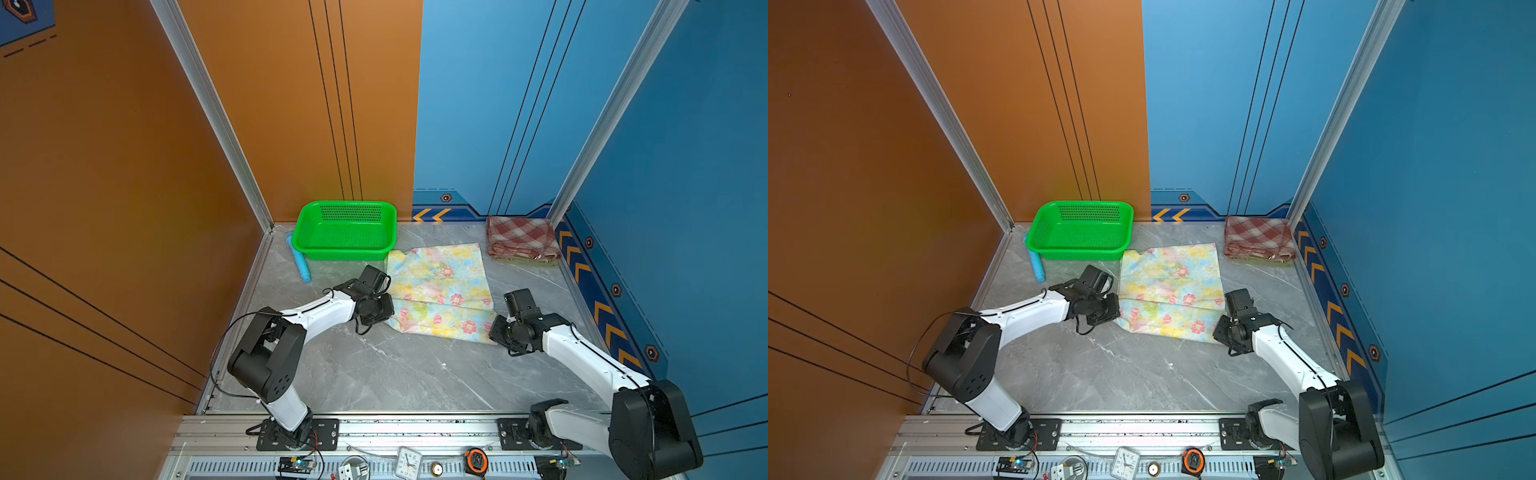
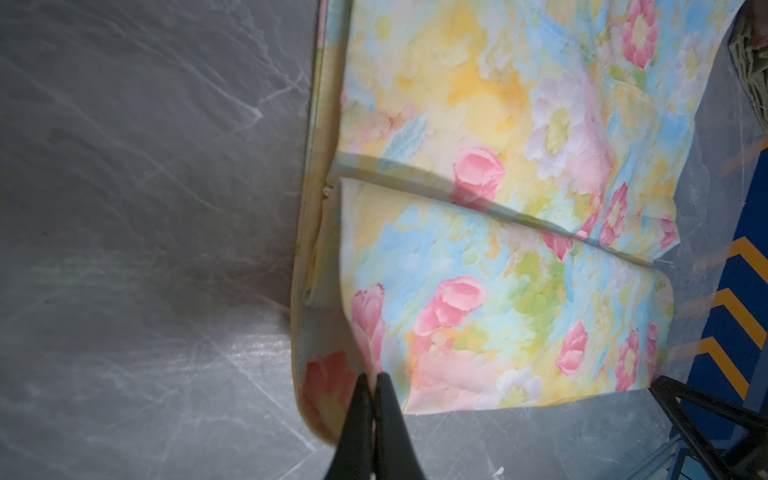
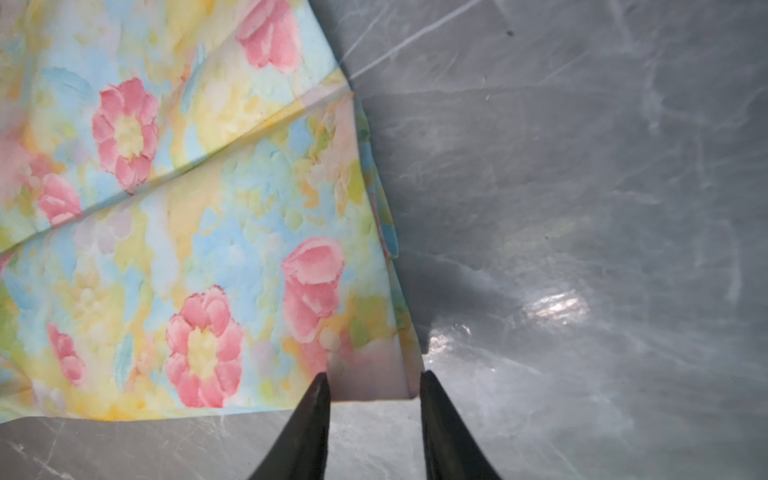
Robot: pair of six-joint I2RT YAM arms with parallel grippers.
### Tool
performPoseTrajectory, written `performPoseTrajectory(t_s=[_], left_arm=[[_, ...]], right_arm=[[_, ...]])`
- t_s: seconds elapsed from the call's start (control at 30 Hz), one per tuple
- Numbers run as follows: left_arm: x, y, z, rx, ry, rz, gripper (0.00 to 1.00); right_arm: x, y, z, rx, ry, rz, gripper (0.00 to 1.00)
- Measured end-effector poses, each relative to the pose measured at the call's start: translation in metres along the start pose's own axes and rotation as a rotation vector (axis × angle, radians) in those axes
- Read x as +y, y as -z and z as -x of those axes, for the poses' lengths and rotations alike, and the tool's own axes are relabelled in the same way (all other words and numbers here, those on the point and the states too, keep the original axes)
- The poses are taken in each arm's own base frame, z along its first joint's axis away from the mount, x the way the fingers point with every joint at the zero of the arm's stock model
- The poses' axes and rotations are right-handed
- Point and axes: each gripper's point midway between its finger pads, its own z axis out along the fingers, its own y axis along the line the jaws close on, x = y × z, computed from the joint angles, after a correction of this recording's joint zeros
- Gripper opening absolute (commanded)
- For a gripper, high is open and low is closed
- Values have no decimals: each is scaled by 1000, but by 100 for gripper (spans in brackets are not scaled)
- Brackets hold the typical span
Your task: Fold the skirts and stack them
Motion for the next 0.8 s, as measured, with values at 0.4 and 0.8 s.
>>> performPoseTrajectory(t_s=[0.4,0.8], left_arm=[[-4,13,3,-27,-6,-8,0],[-96,137,45,-245,-166,-157,0]], right_arm=[[7,3,9,-39,-2,28,0],[58,175,97,-449,65,186,0]])
